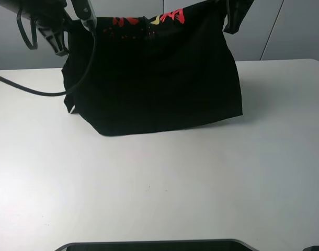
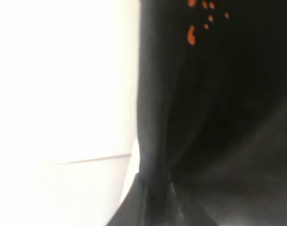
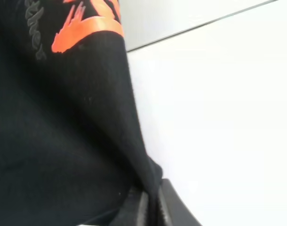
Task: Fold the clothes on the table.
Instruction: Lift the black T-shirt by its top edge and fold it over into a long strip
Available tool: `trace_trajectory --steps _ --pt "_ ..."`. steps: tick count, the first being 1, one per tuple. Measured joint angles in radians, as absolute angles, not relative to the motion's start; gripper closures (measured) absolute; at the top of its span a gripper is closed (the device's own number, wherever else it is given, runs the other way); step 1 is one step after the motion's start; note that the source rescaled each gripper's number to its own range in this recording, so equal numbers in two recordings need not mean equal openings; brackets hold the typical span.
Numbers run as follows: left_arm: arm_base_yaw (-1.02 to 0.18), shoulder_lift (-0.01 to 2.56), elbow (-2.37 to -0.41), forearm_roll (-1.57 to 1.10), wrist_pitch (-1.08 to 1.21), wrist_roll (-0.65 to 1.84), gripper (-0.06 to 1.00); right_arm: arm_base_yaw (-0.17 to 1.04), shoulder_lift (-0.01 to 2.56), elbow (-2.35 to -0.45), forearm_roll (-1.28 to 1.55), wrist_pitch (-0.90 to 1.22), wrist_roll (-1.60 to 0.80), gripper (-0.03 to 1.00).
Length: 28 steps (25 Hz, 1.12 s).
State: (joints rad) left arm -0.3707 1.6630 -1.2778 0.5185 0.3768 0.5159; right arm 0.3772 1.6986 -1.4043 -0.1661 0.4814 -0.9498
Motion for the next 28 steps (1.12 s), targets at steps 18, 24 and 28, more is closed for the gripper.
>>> trace_trajectory --steps 18,24,28 --pt "-0.371 1.717 -1.498 0.185 0.973 0.564 0.91 0.377 1.768 -1.555 0.151 0.988 -0.804 0.96" --pt "-0.371 1.81 -1.464 -0.042 1.201 0.655 0.91 0.377 1.795 -1.368 0.287 1.155 -0.787 0.96" --pt "-0.371 1.895 -1.341 -0.05 1.211 0.684 0.91 0.377 1.795 -1.228 0.305 1.143 -0.797 0.96"
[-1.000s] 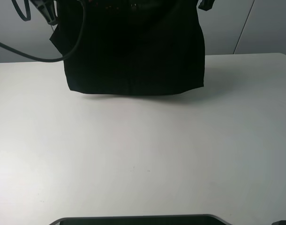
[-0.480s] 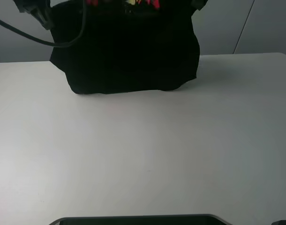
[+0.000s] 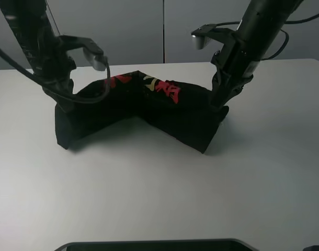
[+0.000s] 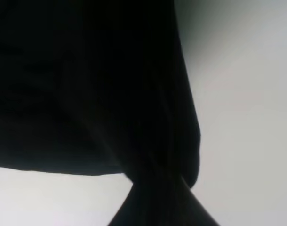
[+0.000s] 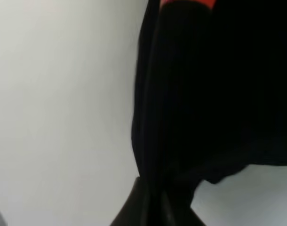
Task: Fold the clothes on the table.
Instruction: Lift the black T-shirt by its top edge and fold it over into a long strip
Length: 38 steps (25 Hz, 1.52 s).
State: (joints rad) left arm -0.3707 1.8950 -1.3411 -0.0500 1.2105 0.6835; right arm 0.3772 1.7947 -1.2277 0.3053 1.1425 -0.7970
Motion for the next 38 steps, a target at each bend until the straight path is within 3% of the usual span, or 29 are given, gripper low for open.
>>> trace_trajectory --steps 4,11,19,25,32,38 --pt "-0.371 1.979 -1.246 -0.05 1.212 0.725 0.91 0.377 1.795 -1.134 0.303 1.06 -0.807 0.96" --pt "-0.371 1.964 -1.28 -0.027 1.115 0.727 0.91 0.377 1.795 -1.122 0.249 0.87 -0.822 0.96" --pt "-0.371 1.895 -1.419 0.175 0.873 0.732 0.91 0.377 1.795 -1.279 -0.048 0.669 -0.765 0.96" --pt "-0.371 1.893 -1.451 0.288 0.747 0.732 0.91 0.377 1.795 -1.377 -0.091 0.577 -0.748 0.96" --pt "-0.371 1.913 -1.453 0.324 0.688 0.732 0.91 0.377 1.797 -1.382 -0.152 0.562 -0.75 0.96" --pt "-0.371 1.893 -1.52 0.487 0.591 0.577 0.91 0.37 1.799 -1.45 -0.334 0.519 -0.683 0.96"
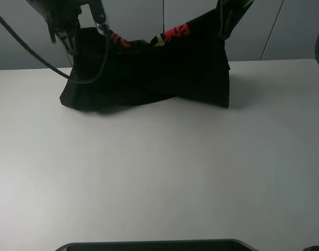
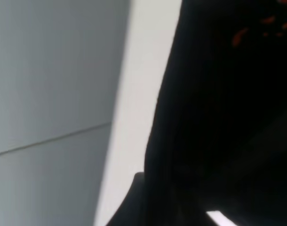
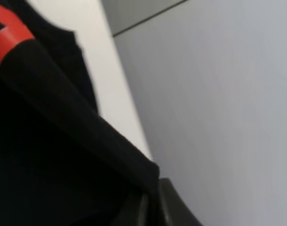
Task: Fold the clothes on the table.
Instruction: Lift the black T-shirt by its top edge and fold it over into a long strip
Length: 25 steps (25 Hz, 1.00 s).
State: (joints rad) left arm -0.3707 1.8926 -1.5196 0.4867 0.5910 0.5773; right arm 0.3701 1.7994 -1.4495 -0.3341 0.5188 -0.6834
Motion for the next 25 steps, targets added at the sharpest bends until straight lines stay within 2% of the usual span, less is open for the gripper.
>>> trace_trajectory --steps 8,12,17,20,25 --pt "-0.373 1.869 -1.775 0.559 0.526 0.443 0.91 0.334 1.806 -1.705 -0.482 0.499 -0.549 0.96" --pt "-0.399 1.863 -1.803 0.51 0.583 0.436 0.91 0.331 1.804 -1.747 -0.422 0.561 -0.505 0.96" --pt "-0.428 1.863 -1.718 0.305 0.837 0.594 0.91 0.329 1.878 -1.743 -0.217 0.822 -0.499 0.96" --pt "-0.428 1.869 -1.612 0.166 1.033 0.759 0.91 0.329 1.952 -1.694 -0.042 0.953 -0.576 0.96" --pt "-0.428 1.873 -1.433 0.162 1.097 0.867 0.91 0.329 1.999 -1.547 0.122 1.1 -0.651 0.96"
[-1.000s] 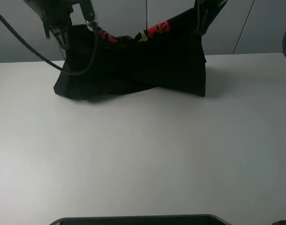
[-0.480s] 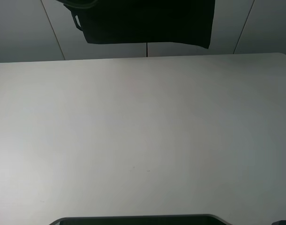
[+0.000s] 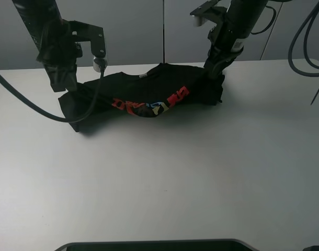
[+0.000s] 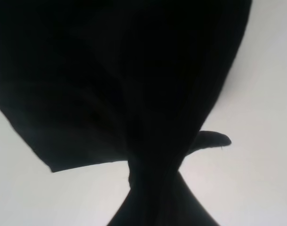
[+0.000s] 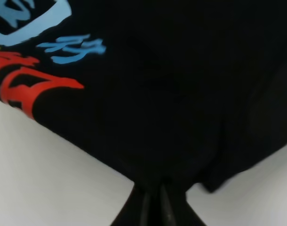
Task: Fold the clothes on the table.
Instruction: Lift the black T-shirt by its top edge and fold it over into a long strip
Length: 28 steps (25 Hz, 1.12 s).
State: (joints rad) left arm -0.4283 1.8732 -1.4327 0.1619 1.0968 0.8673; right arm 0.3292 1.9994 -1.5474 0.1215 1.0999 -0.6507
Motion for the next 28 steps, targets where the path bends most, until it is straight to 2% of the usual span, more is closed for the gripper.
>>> trace_trajectory --steps 4,10,18,23,28 --pt "-0.428 1.873 -1.363 0.207 1.069 0.879 0.91 0.329 1.997 -1.414 0.062 1.14 -0.659 0.96" --pt "-0.428 1.873 -1.337 0.178 1.063 0.892 0.91 0.329 1.997 -1.23 0.067 1.039 -0.666 0.96" --pt "-0.428 1.873 -1.235 0.137 1.125 0.939 0.91 0.329 1.997 -1.219 0.084 1.049 -0.666 0.96" --pt "-0.428 1.873 -1.21 0.181 0.996 0.917 0.91 0.329 1.996 -1.219 0.09 1.009 -0.666 0.96" --pt "-0.428 1.873 -1.21 0.407 0.817 0.747 0.91 0.329 1.964 -1.218 0.09 0.885 -0.666 0.96"
